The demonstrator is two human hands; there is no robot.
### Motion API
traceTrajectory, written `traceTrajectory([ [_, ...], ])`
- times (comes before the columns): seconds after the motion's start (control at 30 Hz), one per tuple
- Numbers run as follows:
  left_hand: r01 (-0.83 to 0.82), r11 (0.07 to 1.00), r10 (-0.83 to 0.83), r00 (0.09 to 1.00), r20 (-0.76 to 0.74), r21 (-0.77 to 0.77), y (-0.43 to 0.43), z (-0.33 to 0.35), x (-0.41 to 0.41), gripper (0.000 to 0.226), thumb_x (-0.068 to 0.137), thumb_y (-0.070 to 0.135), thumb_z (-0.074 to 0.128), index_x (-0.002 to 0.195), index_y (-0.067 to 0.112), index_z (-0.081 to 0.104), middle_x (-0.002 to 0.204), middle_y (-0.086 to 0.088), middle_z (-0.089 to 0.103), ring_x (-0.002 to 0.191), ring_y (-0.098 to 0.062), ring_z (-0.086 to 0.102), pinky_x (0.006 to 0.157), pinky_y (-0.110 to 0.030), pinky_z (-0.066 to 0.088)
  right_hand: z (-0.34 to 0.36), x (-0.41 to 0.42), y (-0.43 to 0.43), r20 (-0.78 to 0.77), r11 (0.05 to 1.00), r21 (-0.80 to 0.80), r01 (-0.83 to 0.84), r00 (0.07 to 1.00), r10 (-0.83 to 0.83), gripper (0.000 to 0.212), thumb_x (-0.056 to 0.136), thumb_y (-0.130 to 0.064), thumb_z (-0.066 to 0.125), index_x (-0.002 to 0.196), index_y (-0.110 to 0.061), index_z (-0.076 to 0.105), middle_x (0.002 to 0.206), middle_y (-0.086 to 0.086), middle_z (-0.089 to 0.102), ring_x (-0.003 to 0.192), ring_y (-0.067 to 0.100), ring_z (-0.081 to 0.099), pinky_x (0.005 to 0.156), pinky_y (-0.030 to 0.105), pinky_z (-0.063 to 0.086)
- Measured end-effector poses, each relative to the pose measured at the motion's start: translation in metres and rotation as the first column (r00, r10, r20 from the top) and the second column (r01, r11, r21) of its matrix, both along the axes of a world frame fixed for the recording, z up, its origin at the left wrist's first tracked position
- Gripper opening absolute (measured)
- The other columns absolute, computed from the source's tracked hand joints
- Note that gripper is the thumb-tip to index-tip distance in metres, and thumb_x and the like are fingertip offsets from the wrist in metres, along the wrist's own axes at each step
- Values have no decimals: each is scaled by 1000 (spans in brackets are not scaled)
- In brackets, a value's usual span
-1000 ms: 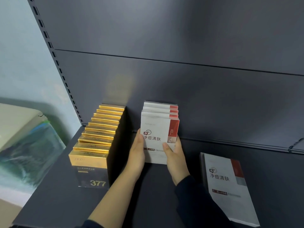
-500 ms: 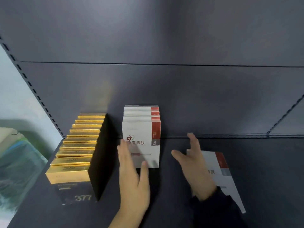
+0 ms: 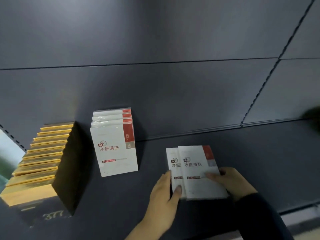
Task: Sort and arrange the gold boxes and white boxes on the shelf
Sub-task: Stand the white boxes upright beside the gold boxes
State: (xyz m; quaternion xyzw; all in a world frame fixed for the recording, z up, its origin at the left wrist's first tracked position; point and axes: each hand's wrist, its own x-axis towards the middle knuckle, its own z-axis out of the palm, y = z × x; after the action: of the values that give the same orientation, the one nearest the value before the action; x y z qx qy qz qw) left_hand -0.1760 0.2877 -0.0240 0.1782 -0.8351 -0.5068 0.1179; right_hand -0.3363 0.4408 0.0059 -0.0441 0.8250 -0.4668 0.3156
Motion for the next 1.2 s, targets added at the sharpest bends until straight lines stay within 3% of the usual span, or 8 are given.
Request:
traceTrajectory([
  [0.23, -23, 999, 23, 1000, 4, 31, 1, -5, 6, 42, 99, 33, 46, 138, 49, 39, 136, 30, 49, 132, 7, 39, 115, -30, 32, 4, -19, 48, 7, 929, -214, 303, 951, -308, 22, 88, -17, 67, 95, 4, 68, 84, 18, 76, 75, 33, 72, 67, 36, 56],
  [0.43, -64, 991, 60, 997, 41, 116, 5, 7, 0, 36, 101, 26, 44, 103, 61, 37, 106, 45, 43, 103, 41, 24, 93, 3, 21, -2, -2, 21, 66, 936, -280, 213, 977, -203, 21, 90, -14, 63, 102, 3, 64, 92, 20, 75, 83, 37, 72, 74, 44, 57],
  [0.57, -72, 960, 63, 997, 45, 272, 6, 4, -12, 22, 100, 30, 43, 105, 52, 44, 115, 36, 49, 116, 17, 37, 109, -21, 26, -9, 20, -18, 59, 956, -239, 168, 986, -158, 21, 91, -22, 62, 105, -8, 57, 101, 13, 69, 86, 29, 69, 64, 36, 56],
  [0.67, -144, 826, 175, 985, -5, 545, 4, 6, -17, 30, 99, 12, 45, 110, 39, 52, 115, 13, 65, 114, -14, 60, 92, -23, 45, -18, 33, -40, -68, 985, -141, 103, 991, -114, 30, 83, -37, 66, 103, -20, 52, 115, 5, 56, 101, 25, 62, 77, 39, 56],
  [0.77, -230, 705, 311, 951, -1, 671, -1, 11, -13, 46, 96, 2, 46, 133, 29, 40, 120, 8, 62, 115, -15, 59, 101, -30, 44, -19, 44, -48, -36, 948, -278, 156, 984, -172, 29, 85, -33, 66, 104, -21, 47, 115, 8, 56, 104, 26, 60, 86, 43, 54],
  [0.93, -344, 717, 437, 900, -7, 606, -18, 2, 6, 43, 92, 21, 59, 133, 27, 46, 128, -4, 51, 122, -23, 54, 106, -41, 44, -12, 58, -49, 151, 787, -577, 218, 976, -159, 40, 88, -1, 61, 125, -9, 50, 121, 16, 62, 108, 32, 63, 85, 44, 53],
  [1.07, -341, 821, 411, 910, -59, 458, -36, -5, 35, 50, 86, 58, 55, 131, 38, 53, 129, -1, 58, 123, -28, 54, 100, -52, 47, 8, 82, -70, 31, 723, -690, -15, 998, 50, 37, 88, 0, 58, 123, -11, 61, 116, 9, 71, 107, 27, 68, 86, 45, 55],
  [1.2, -374, 821, 489, 851, -192, 432, -64, 10, 64, 47, 84, 55, 53, 128, 40, 50, 127, 8, 59, 120, -12, 58, 96, -36, 54, 20, 104, -106, -86, 634, -753, -177, 981, 171, 51, 83, 6, 58, 132, -9, 54, 121, 9, 69, 112, 24, 65, 88, 42, 55],
])
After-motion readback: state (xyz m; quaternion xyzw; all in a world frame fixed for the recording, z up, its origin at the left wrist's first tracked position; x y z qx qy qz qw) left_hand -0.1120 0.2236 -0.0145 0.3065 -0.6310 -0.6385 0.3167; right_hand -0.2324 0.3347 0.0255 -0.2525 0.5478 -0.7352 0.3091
